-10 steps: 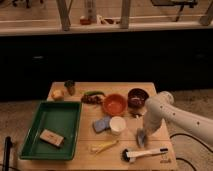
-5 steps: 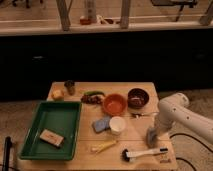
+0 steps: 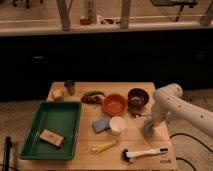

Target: Wipe table surface with towel

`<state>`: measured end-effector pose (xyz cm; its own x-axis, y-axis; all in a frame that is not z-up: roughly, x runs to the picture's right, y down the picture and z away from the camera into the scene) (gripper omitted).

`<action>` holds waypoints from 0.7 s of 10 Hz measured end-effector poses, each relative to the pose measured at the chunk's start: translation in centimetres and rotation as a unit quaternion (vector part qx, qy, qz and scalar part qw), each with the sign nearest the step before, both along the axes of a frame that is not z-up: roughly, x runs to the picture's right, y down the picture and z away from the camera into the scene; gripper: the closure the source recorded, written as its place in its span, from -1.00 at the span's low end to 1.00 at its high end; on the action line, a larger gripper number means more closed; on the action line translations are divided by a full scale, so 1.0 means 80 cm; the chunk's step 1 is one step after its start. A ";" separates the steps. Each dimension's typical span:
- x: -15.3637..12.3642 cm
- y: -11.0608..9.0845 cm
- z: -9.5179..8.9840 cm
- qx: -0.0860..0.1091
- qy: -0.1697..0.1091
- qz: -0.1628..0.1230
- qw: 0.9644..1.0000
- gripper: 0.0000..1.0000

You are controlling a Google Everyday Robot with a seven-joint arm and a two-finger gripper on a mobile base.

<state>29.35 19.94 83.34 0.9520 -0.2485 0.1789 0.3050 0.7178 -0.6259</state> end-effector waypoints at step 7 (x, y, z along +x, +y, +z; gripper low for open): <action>-0.050 0.061 -0.022 -0.037 -0.056 -0.032 0.997 1.00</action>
